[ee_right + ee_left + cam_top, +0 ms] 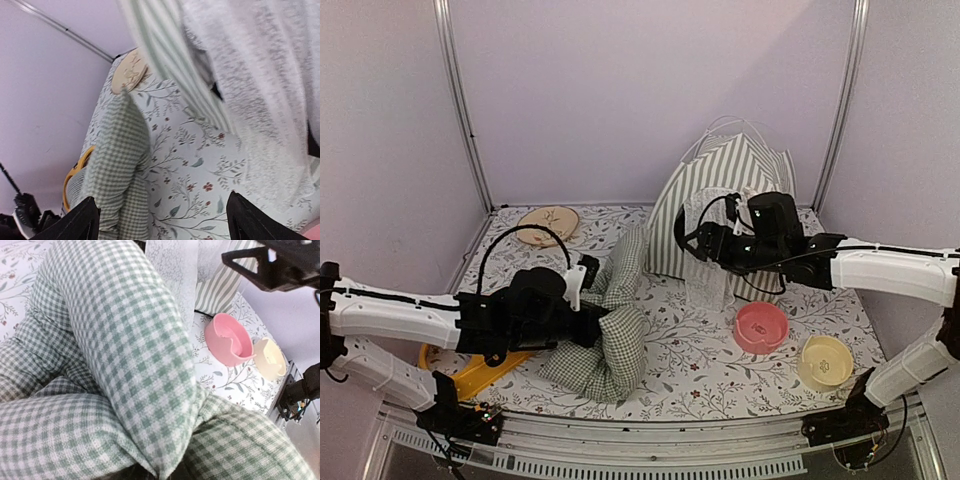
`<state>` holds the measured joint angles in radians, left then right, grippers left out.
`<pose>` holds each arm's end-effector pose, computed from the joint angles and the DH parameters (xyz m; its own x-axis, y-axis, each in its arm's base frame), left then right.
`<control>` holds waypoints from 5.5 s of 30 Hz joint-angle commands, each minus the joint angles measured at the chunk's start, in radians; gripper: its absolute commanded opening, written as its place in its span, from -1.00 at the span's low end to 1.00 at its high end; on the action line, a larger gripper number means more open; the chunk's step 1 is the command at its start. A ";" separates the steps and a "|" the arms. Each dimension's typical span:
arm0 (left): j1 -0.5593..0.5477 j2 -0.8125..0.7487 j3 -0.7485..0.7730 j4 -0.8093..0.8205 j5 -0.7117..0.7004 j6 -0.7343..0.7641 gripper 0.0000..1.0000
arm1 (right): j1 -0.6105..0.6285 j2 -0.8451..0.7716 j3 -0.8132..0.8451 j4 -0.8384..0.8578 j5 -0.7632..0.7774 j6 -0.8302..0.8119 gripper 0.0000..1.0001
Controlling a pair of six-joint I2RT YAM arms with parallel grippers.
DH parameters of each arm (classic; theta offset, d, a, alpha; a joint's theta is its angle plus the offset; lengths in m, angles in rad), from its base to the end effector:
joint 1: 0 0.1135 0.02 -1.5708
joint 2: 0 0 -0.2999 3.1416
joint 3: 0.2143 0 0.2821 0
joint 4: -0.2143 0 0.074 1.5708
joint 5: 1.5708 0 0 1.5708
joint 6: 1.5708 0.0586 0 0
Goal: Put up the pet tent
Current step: Pick up the tent flap from the tent, then place the cushion in the tent.
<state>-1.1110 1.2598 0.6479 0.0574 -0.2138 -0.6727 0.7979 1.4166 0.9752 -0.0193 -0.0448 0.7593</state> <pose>0.1442 -0.2633 0.2207 -0.6785 -0.0019 -0.7346 0.4768 0.7596 -0.4424 0.2547 0.2649 0.2874 -0.7368 0.2296 -0.6360 -0.3253 0.7042 0.6311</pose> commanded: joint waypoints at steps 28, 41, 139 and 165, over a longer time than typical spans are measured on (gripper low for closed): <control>0.116 -0.156 0.141 -0.112 0.412 0.348 -1.00 | -0.146 0.475 0.173 0.196 0.685 -0.225 0.21; 0.114 -0.053 0.152 -0.089 0.367 0.464 -1.00 | -0.146 0.187 0.307 -0.115 0.287 -0.322 -1.00; 0.382 0.918 0.836 0.355 0.951 0.241 -1.00 | -0.355 0.123 0.514 -0.445 -0.668 -0.258 -1.00; 0.371 0.982 0.902 0.182 0.671 -0.187 -0.95 | -0.309 -0.210 -0.056 -0.142 0.022 -0.259 0.34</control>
<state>-0.7506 2.2131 1.5139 0.3206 0.4786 -0.8658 0.4850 1.2999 1.0218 -0.3492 -0.1509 0.4290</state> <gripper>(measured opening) 0.028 0.624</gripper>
